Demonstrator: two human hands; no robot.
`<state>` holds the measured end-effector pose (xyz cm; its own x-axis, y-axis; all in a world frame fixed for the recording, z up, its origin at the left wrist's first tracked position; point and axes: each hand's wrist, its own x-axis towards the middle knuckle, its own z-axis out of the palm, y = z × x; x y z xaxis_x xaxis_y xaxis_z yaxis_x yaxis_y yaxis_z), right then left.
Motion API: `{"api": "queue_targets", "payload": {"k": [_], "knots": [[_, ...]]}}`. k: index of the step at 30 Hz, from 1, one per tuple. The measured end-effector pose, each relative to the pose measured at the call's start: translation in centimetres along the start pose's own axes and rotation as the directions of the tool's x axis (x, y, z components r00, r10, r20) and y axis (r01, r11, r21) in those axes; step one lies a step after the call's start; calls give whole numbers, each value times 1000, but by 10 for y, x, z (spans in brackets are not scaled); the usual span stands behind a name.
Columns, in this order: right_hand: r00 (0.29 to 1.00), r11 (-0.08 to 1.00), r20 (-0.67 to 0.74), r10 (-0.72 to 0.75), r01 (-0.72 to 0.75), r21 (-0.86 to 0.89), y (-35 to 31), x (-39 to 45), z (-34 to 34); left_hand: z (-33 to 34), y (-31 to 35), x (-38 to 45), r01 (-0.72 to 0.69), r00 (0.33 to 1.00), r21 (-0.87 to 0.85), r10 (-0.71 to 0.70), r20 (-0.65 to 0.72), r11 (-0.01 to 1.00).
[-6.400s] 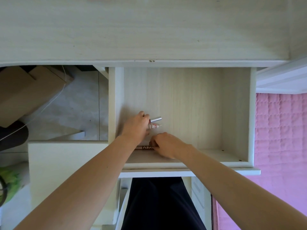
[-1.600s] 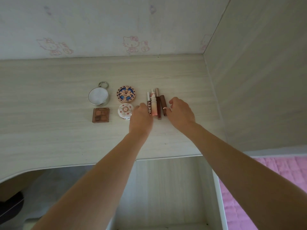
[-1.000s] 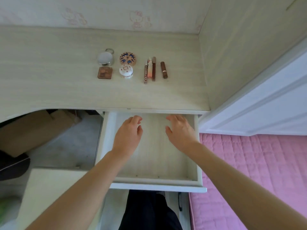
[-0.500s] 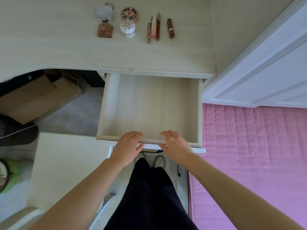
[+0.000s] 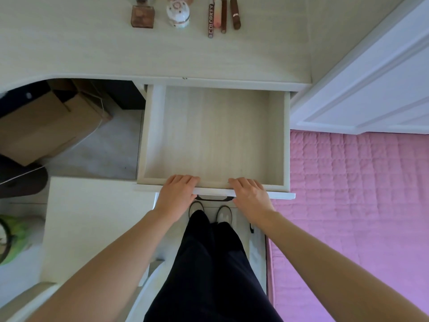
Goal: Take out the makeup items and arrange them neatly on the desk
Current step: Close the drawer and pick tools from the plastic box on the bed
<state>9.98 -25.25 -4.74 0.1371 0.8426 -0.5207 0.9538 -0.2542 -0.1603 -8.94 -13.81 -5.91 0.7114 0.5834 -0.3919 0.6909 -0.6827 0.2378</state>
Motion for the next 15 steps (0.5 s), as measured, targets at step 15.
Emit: {"api": "queue_targets", "payload": {"k": [15], "knots": [[1000,992,0,-28,28,-119,9,0,-2,-9,-5,8,-76,996,88,72,49,993]]}}
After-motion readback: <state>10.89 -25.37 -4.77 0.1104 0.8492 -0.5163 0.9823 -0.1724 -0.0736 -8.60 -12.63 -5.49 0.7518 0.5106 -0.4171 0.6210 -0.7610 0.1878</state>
